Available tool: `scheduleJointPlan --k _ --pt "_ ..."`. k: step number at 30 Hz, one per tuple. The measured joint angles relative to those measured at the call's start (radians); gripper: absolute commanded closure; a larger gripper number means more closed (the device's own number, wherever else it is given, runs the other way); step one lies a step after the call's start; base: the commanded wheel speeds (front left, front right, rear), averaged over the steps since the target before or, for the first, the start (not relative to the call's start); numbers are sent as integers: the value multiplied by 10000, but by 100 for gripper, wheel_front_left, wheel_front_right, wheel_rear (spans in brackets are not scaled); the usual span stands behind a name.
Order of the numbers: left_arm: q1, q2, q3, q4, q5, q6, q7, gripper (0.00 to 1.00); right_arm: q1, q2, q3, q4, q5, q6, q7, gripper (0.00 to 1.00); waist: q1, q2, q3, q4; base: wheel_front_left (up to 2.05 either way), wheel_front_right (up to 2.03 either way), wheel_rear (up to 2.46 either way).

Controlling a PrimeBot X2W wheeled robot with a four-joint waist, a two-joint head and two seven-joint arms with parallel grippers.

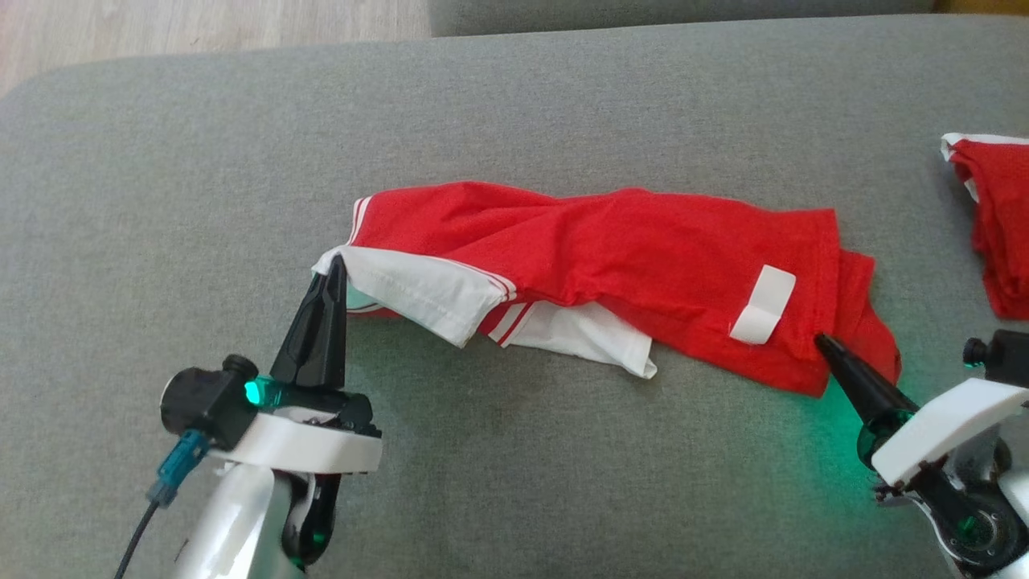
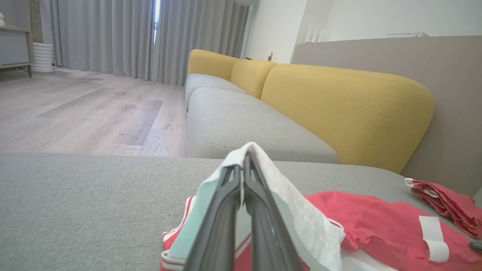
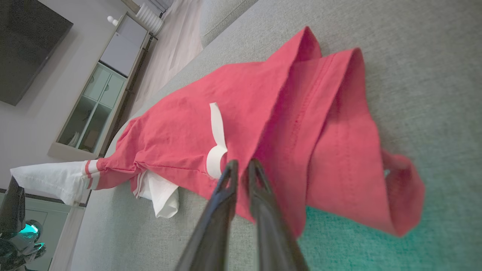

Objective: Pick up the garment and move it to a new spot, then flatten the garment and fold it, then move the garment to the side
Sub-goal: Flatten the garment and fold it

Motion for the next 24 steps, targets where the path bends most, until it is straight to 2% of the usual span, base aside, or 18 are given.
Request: scheduleJointPlan --k 10,15,20,24 --pt "16 -2 297 -96 -36 0 0 100 -192 -79 313 15 -113 0 -989 100 0 0 -233 -106 0 0 0" --pt "-70 -35 537 -907 -1206 0 0 100 -280 -556 -86 -560 196 0 -1868 100 0 0 -616 -134 0 0 0" --pt "-1019 738 510 -1559 -2313 2 0 100 -785 -1436 -1022 -1609 485 -2 -2625 100 -1 0 -1157 -234 0 0 0" --pt "-2146 1151 458 -1925 -2947 0 31 100 -1475 -1916 -1371 -2052 481 -2 -2744 100 -1 0 -1436 -352 0 0 0"
